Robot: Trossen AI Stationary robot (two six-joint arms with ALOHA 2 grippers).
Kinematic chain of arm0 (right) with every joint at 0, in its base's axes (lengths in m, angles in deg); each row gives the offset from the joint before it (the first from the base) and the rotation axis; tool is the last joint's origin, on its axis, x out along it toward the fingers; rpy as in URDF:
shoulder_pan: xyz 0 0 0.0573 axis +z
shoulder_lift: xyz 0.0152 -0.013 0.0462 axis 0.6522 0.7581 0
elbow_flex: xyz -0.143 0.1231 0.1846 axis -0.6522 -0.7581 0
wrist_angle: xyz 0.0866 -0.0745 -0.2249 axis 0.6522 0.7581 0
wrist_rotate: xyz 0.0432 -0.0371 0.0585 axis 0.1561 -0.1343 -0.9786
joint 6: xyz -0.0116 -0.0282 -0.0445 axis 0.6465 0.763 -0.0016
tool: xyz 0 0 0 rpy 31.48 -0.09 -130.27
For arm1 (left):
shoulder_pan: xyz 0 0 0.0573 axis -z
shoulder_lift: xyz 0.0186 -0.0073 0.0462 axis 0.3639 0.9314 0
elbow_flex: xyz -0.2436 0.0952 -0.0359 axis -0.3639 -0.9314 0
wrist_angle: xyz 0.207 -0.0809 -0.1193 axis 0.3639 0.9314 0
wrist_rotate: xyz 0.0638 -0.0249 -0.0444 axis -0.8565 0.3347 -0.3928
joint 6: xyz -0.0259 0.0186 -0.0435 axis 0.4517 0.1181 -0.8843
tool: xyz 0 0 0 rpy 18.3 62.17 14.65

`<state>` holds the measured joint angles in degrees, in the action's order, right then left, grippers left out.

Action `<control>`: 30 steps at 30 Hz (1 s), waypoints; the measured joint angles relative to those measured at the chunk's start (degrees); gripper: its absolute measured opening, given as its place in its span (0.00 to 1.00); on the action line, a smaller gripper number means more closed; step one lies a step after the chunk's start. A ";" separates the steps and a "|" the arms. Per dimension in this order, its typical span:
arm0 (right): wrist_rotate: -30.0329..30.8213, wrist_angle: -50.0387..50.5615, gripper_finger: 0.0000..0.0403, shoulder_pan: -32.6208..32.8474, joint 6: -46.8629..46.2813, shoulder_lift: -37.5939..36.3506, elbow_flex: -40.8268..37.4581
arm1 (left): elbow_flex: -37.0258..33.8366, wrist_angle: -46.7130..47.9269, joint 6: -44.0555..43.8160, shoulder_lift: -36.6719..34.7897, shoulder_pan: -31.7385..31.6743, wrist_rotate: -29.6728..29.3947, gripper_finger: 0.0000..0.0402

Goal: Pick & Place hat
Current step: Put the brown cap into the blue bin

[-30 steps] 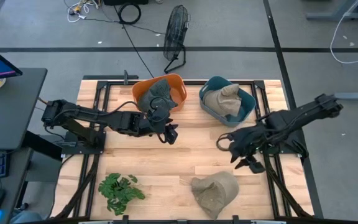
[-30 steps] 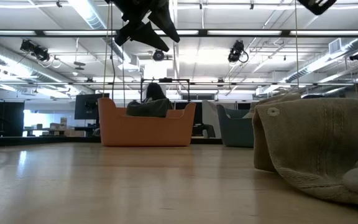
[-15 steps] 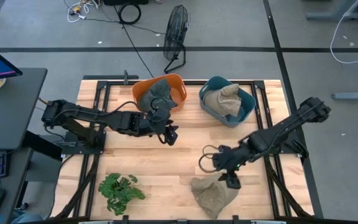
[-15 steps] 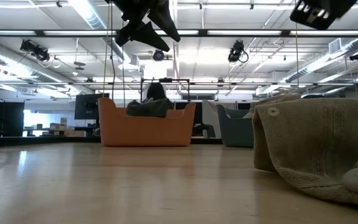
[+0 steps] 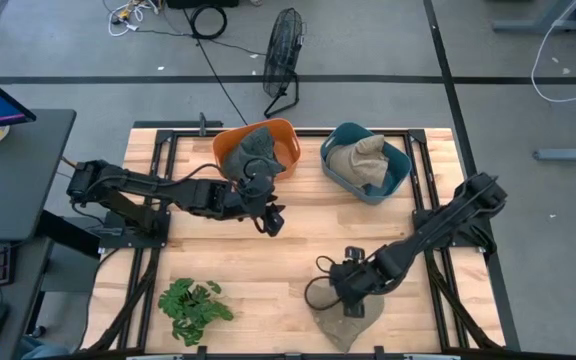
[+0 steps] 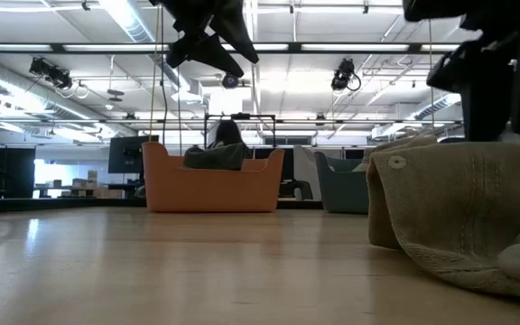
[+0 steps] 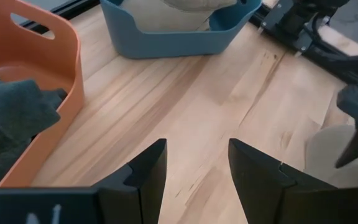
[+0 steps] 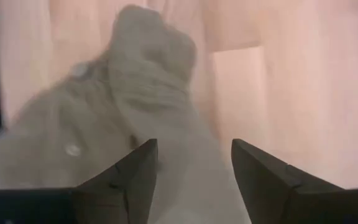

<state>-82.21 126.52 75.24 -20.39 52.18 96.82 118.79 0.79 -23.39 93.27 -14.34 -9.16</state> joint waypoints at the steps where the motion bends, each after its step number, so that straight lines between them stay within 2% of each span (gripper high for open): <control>1: -2.09 -1.14 0.52 -0.22 -1.47 0.53 0.00 | 0.00 0.41 -0.01 0.00 -0.01 0.04 0.44; 3: -4.54 -3.29 0.52 -0.02 -2.81 1.44 0.00 | 0.00 1.21 -0.10 0.00 -0.02 0.02 0.44; 7: -2.73 -6.64 0.52 1.36 -3.03 1.54 0.00 | 0.00 2.50 -0.10 0.00 -0.02 0.44 0.44; 13: -1.30 -2.06 0.52 2.07 -1.21 1.67 0.00 | 0.00 3.02 -0.04 0.00 0.00 1.09 0.44; 16: 1.27 0.17 0.52 2.24 -1.20 1.72 0.00 | 0.00 3.04 0.00 0.00 -0.02 1.09 0.44; 27: -1.92 -0.32 0.51 2.64 -3.28 6.26 0.00 | 0.00 3.95 0.09 0.00 -0.02 1.09 0.44; 30: -1.79 0.07 0.48 2.64 -4.53 6.66 0.11 | 0.00 4.27 0.08 0.00 -0.02 1.09 0.44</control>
<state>-84.00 126.59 77.87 -24.92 58.84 96.93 118.79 5.06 -23.32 93.27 -14.36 -8.06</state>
